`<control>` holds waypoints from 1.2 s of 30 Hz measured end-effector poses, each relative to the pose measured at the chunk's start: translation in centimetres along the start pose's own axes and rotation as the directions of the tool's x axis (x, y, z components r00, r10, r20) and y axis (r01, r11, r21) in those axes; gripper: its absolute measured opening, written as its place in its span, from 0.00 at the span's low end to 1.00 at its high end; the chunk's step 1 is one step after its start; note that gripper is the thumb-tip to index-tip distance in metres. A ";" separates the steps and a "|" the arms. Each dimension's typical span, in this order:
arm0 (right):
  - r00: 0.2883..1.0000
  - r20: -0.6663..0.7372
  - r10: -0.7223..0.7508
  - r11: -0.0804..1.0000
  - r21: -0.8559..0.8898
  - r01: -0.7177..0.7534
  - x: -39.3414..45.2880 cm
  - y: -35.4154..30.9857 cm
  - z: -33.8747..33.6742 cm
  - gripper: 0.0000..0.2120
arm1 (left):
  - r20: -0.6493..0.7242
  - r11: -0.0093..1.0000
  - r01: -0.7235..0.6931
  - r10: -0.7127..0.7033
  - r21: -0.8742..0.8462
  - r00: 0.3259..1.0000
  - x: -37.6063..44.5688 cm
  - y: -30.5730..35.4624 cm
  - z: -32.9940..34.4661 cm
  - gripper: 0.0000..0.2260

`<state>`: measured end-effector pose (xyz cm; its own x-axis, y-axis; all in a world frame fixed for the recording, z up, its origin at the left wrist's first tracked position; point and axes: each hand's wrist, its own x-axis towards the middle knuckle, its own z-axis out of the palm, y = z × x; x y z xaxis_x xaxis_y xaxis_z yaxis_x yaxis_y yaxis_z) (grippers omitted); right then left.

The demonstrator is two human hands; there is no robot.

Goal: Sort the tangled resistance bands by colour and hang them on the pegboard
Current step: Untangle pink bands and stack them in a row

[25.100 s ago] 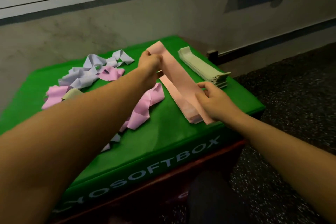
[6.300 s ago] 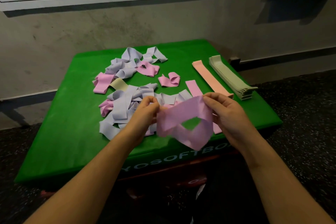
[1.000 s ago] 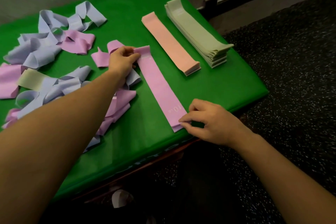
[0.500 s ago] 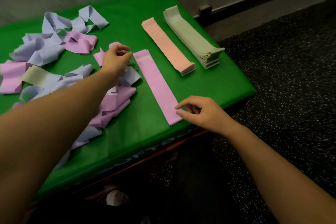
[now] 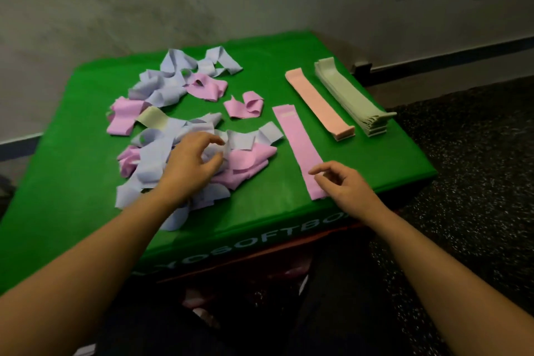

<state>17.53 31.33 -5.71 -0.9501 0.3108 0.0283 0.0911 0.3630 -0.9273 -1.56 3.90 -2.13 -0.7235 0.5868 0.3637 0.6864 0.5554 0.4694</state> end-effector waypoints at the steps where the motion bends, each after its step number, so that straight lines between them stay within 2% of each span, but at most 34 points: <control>1: 1.000 -0.001 -0.022 0.999 -0.043 0.021 -0.2 -0.4 0.9 0.07 | 0.004 0.992 -0.076 0.076 0.097 0.997 -0.9 -0.5 -0.3 0.13; 3: 0.994 -0.022 -0.106 0.976 -0.193 0.099 -0.3 -1.3 2.6 0.08 | 0.035 0.961 -0.143 0.139 0.235 0.990 -2.5 -1.5 -0.4 0.15; 6: 0.975 0.030 -0.221 0.910 -0.352 0.218 0.4 -3.5 4.4 0.10 | 0.130 0.958 -0.093 0.060 0.271 0.990 -4.2 -2.7 0.0 0.21; 8: 0.960 0.103 -0.260 0.858 -0.432 0.279 1.3 -5.3 5.4 0.11 | 0.132 0.964 -0.053 0.019 0.262 0.991 -4.9 -3.3 0.4 0.21; 13: 0.943 0.283 -0.178 0.758 -0.572 0.314 4.8 -7.4 8.3 0.16 | 0.105 0.949 -0.038 0.005 0.314 0.994 -6.3 -3.7 1.5 0.21; 16: 0.932 0.348 -0.103 0.616 -0.713 0.335 6.9 -7.0 9.6 0.22 | 0.063 0.962 0.023 -0.042 0.272 0.997 -6.5 -3.4 2.2 0.20; 18: 0.932 0.350 -0.094 0.509 -0.787 0.347 7.9 -6.5 9.8 0.22 | 0.047 0.967 0.072 -0.085 0.244 0.995 -6.6 -3.2 2.5 0.20; 20: 0.946 0.308 -0.100 0.444 -0.837 0.320 8.5 -6.0 9.7 0.18 | 0.020 0.967 0.092 -0.100 0.239 0.995 -6.9 -3.3 2.8 0.19; 23: 0.960 0.223 -0.172 0.462 -0.842 0.278 8.5 -5.7 9.2 0.13 | -0.007 0.971 0.078 -0.079 0.227 0.997 -7.1 -3.3 3.0 0.18; 25: 0.968 0.137 -0.211 0.621 -0.746 0.241 8.1 -5.8 8.9 0.10 | -0.022 0.976 0.072 -0.068 0.206 0.997 -7.2 -3.5 3.1 0.19; 27: 0.988 0.053 -0.146 0.859 -0.489 0.153 7.1 -6.6 8.7 0.12 | -0.038 0.978 0.063 -0.057 0.200 0.998 -7.3 -3.5 3.1 0.19; 29: 0.998 0.024 -0.061 0.979 -0.195 0.065 5.8 -7.2 8.6 0.14 | -0.065 0.981 0.055 -0.044 0.188 0.997 -7.4 -3.5 3.1 0.19; 33: 0.999 -0.037 0.023 0.993 0.119 -0.019 3.4 -8.2 8.7 0.11 | -0.090 0.983 0.043 -0.027 0.180 0.996 -7.5 -3.3 3.1 0.19; 36: 0.969 -0.078 0.235 0.914 0.358 -0.193 2.9 -8.7 8.4 0.08 | -0.094 0.983 0.035 -0.018 0.180 0.995 -7.6 -3.0 3.0 0.19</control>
<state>11.49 21.66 -0.67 -0.8759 0.4548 -0.1613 0.1594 -0.0428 -0.9863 2.09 -0.48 -8.74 -0.7392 0.5186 0.4297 0.6630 0.6724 0.3290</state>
